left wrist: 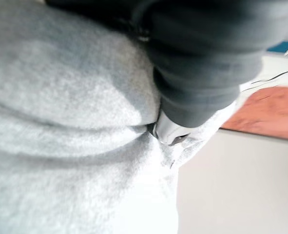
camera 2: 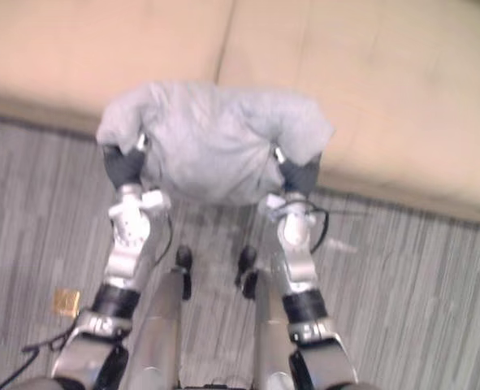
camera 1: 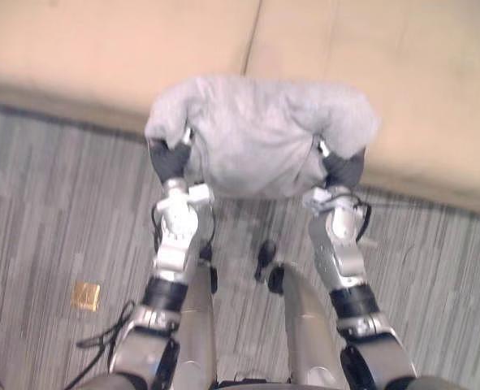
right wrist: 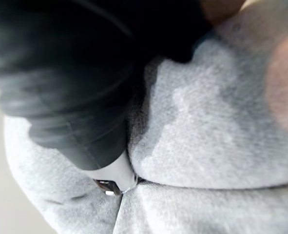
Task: Pick up cushions and gather them together orderly.
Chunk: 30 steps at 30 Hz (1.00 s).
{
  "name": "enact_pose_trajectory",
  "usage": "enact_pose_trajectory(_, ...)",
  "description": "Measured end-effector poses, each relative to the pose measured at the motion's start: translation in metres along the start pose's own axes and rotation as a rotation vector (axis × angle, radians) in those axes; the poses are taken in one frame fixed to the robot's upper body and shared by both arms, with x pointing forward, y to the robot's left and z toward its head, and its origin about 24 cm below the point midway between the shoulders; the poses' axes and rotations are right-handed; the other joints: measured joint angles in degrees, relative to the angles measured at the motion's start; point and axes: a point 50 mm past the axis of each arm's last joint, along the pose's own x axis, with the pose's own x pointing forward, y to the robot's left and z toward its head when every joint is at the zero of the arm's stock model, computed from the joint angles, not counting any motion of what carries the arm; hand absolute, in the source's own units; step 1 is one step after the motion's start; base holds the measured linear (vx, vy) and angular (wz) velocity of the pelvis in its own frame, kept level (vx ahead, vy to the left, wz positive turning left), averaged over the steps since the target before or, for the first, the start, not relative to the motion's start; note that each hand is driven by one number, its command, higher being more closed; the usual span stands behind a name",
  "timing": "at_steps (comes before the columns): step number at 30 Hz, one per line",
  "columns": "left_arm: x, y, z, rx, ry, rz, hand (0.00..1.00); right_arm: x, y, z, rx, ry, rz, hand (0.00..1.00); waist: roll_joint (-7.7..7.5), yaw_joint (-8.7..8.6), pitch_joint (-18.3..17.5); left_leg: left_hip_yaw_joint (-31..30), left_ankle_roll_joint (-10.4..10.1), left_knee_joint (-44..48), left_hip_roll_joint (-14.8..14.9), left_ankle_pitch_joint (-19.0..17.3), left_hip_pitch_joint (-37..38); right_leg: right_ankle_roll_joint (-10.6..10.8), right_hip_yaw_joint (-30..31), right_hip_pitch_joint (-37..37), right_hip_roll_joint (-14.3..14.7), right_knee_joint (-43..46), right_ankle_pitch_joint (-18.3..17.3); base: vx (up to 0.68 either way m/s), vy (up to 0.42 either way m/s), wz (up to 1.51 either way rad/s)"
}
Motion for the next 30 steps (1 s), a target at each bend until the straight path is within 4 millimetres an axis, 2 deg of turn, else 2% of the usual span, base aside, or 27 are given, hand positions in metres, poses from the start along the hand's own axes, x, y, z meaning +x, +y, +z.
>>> enact_pose_trajectory(4,-0.035,0.018,-0.007,0.023,0.066,0.025,1.0,-0.038,-0.012,-0.012,-0.046,0.08,0.031,1.0,0.06,0.18,-5.3,1.86,0.41,-4.94,0.73,-0.23,8.91,1.61,0.92,8.88,1.38,-6.65,1.01,0.2,0.021,-0.17)
enact_pose_trajectory(7,-0.053,0.029,-0.009,0.082,0.092,0.032,1.0,-0.058,-0.017,-0.016,-0.053,0.131,0.05,1.0,0.13,0.23,-8.91,3.26,0.85,-7.83,1.27,-0.48,13.25,2.35,1.69,13.31,2.35,-11.23,2.18,0.14,0.041,-0.22)
enact_pose_trajectory(10,-0.065,0.035,-0.011,0.101,0.122,0.029,1.0,-0.065,-0.021,-0.018,-0.09,0.146,0.06,1.0,0.1,0.43,-10.68,4.87,1.59,-8.71,1.87,-1.16,16.07,2.5,3.02,16.11,3.09,-13.69,3.07,0.09,0.056,-0.3)
enact_pose_trajectory(12,-0.073,0.039,-0.014,0.114,0.154,0.024,1.0,-0.068,-0.022,-0.019,-0.099,0.156,0.059,1.0,0.13,0.36,-11.19,6.0,2.04,-8.24,2.07,-3.01,18.38,3.93,4.34,17.09,2.96,-11.37,2.72,0.07,0.057,-0.31)
enact_pose_trajectory(13,-0.075,0.041,-0.015,0.118,0.163,0.024,1.0,-0.069,-0.023,-0.02,-0.107,0.159,0.061,1.0,0.14,0.38,-11.15,6.44,2.44,-8.06,2.27,-3.96,19.12,4.5,4.32,16.52,2.75,-9.01,2.71,0.01,0.065,-0.29)
enact_pose_trajectory(15,-0.082,0.047,-0.019,0.142,0.196,0.016,1.0,-0.071,-0.024,-0.025,-0.146,0.178,0.066,1.0,0.17,-0.18,-11.12,7.18,2.86,-7.6,2.5,-5.25,22.53,6.31,4.05,13.9,1.45,1.9,3.8,0.0,0.088,-0.16)
enact_pose_trajectory(16,-0.083,0.048,-0.02,0.146,0.2,0.015,1.0,-0.071,-0.025,-0.025,-0.148,0.182,0.065,1.0,0.22,-0.4,-11.05,7.14,3.03,-7.62,2.52,-5.67,23.46,6.66,4.0,13.5,1.18,3.93,4.22,0.03,0.043,0.05)
enact_pose_trajectory(17,-0.084,0.05,-0.022,0.157,0.21,0.013,1.0,-0.072,-0.026,-0.029,-0.161,0.195,0.067,1.0,0.45,-0.43,-10.99,7.0,3.32,-7.97,2.64,-6.04,24.88,6.83,3.67,12.74,0.77,6.45,4.46,0.05,-0.005,0.05)
enact_pose_trajectory(19,-0.084,0.052,-0.024,0.173,0.221,0.01,1.0,-0.075,-0.028,-0.038,-0.198,0.227,0.073,1.0,-0.38,-0.49,-11.79,7.07,3.26,-9.61,2.65,-6.23,26.31,5.02,2.03,12.53,-0.31,6.61,0.98,0.08,-0.086,-0.03)
enact_pose_trajectory(20,-0.084,0.053,-0.023,0.179,0.22,0.007,1.0,-0.076,-0.029,-0.043,-0.208,0.249,0.079,1.0,-0.44,-0.39,-12.07,7.01,2.88,-10.94,3.37,-6.44,26.72,4.69,1.42,11.29,-0.1,3.54,-0.04,0.14,-0.151,-0.21)
enact_pose_trajectory(21,-0.084,0.055,-0.023,0.188,0.218,0.001,1.0,-0.075,-0.03,-0.047,-0.218,0.264,0.087,1.0,-0.16,-0.42,-12.06,6.96,2.87,-12.47,4.15,-6.43,27.27,4.86,1.64,10.4,0.59,-1.05,0.48,0.21,-0.202,-0.29)
enact_pose_trajectory(22,-0.083,0.058,-0.026,0.209,0.225,-0.006,1.0,-0.075,-0.032,-0.054,-0.236,0.294,0.093,1.0,0.11,-0.62,-12.14,6.44,2.22,-15.5,4.81,-6.05,28.6,5.79,3.17,10.22,1.97,-11.89,4.83,0.19,-0.157,-0.2)
enact_pose_trajectory(23,-0.084,0.06,-0.027,0.219,0.231,-0.01,1.0,-0.075,-0.033,-0.057,-0.244,0.308,0.095,1.0,-0.38,-0.85,-12.43,5.78,1.49,-16.85,4.6,-5.63,29.41,6.39,4.31,10.7,2.24,-17.22,7.54,0.36,-0.282,0.04)
enact_pose_trajectory(24,-0.086,0.063,-0.032,0.244,0.257,-0.023,1.0,-0.078,-0.037,-0.063,-0.26,0.342,0.093,1.0,-1.29,-1.76,-12.87,4.42,-0.98,-19.17,3.95,-5.14,31.12,6.79,6.18,12.52,1.83,-25.59,15.97,0.41,-0.329,0.25)
enact_pose_trajectory(25,-0.091,0.06,-0.041,0.249,0.302,-0.039,1.0,-0.078,-0.046,-0.064,-0.294,0.36,0.09,1.0,0.8,-2.52,-12.52,2.33,-1.42,-20.43,5.58,-5.53,32.06,2.75,5.82,12.97,3.81,-24.33,17.34,0.43,-0.329,0.27)
enact_pose_trajectory(26,-0.093,0.058,-0.044,0.248,0.32,-0.048,1.0,-0.078,-0.05,-0.064,-0.31,0.364,0.086,1.0,1.84,-2.54,-12.64,1.42,-1.97,-20.88,6.47,-4.58,32.62,2.3,5.17,12.39,4.61,-22.73,15.76,0.36,-0.264,0.15)
enact_pose_trajectory(27,-0.096,0.055,-0.049,0.248,0.346,-0.072,1.0,-0.077,-0.056,-0.063,-0.319,0.369,0.065,1.0,2.02,-2.96,-12.72,-0.6,-3.73,-20.21,7.15,-2.14,32.47,0.6,3.65,10.87,4.79,-18.02,13.08,0.38,-0.247,0.2)
enact_pose_trajectory(28,-0.1,0.052,-0.054,0.241,0.379,-0.081,1.0,-0.08,-0.063,-0.062,-0.33,0.378,0.039,1.0,2.16,-3.61,-12.72,-2.63,-4.27,-17.03,7.96,-1.37,32.24,-0.69,2.16,12.46,5.24,-16.84,11.03,0.38,-0.25,0.26)
enact_pose_trajectory(29,-0.102,0.049,-0.056,0.23,0.392,-0.088,1.0,-0.082,-0.066,-0.061,-0.335,0.38,0.027,1.0,2.23,-3.61,-12.68,-2.74,-4.26,-13.93,8.6,-0.99,31.74,-1.04,1.78,14.14,5.91,-17.27,10.49,0.38,-0.23,0.31)
enact_pose_trajectory(30,-0.104,0.045,-0.057,0.209,0.404,-0.094,1.0,-0.084,-0.069,-0.055,-0.336,0.364,0.02,1.0,2.23,-3.58,-12.68,-2.42,-3.84,-5.71,9.69,0.54,29.14,-1.78,0.98,17.54,7.05,-19.03,9.91,0.37,-0.204,0.18)
